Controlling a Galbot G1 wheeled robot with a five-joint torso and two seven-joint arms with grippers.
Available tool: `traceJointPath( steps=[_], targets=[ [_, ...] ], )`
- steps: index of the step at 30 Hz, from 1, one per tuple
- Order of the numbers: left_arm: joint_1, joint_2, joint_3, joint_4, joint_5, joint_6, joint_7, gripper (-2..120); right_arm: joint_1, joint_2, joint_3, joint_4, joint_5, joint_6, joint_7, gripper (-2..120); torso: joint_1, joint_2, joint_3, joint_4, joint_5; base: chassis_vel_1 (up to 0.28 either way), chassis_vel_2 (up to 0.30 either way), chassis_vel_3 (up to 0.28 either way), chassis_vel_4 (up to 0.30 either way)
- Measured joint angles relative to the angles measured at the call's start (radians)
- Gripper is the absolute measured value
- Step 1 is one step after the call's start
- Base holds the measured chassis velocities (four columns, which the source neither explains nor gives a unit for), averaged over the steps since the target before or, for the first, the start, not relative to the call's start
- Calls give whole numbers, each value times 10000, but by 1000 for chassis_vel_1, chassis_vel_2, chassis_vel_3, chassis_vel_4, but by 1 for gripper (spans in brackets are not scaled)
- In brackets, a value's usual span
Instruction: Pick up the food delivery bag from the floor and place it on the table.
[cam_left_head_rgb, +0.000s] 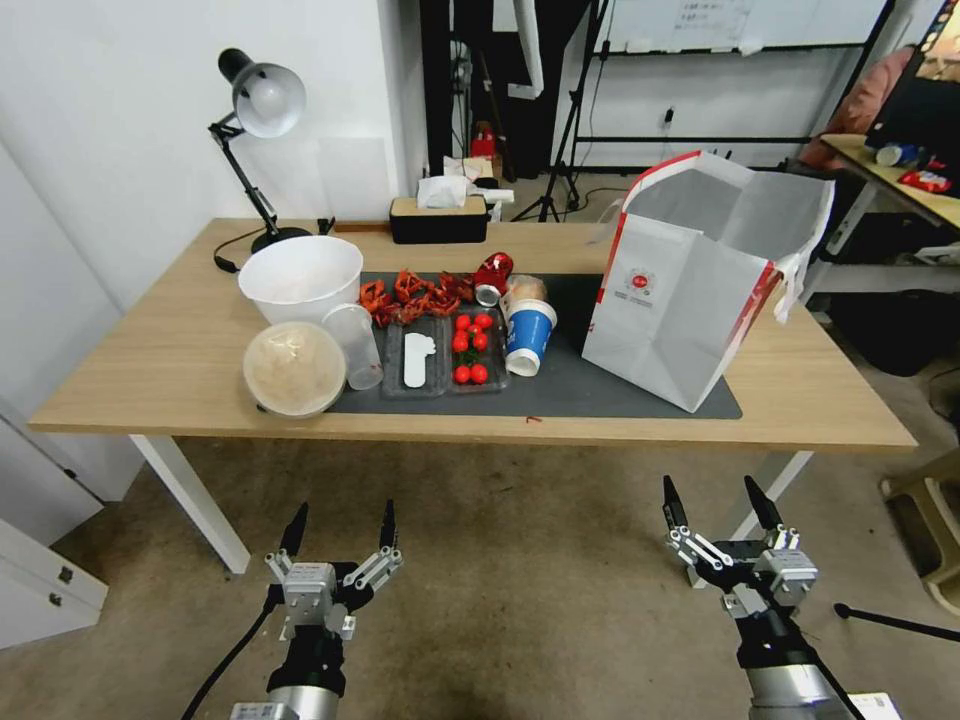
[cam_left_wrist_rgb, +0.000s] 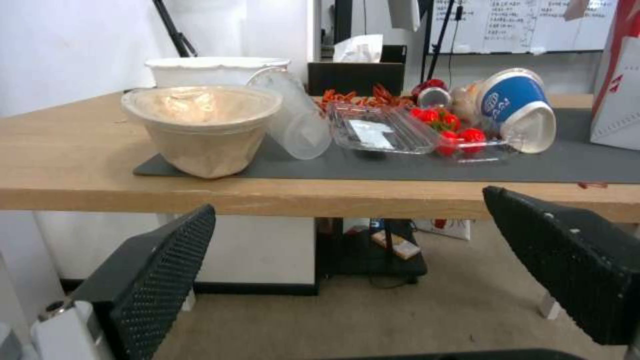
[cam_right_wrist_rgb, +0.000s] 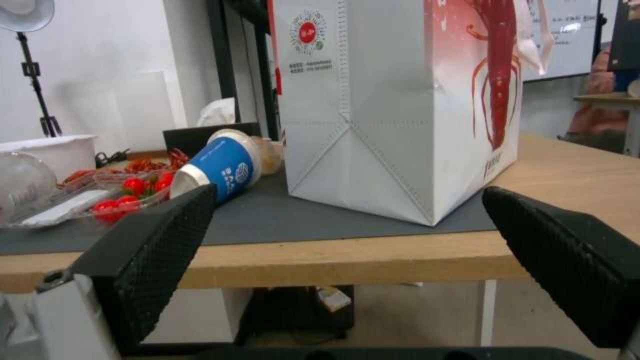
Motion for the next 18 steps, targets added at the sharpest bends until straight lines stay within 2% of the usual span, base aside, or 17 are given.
traceJointPath(
  steps=[18],
  targets=[
    [0,0,0,0,0,0,0,100,0,0,0,0,0,0,0,100,0,0,0,0,0,0,0,0,0]
  ],
)
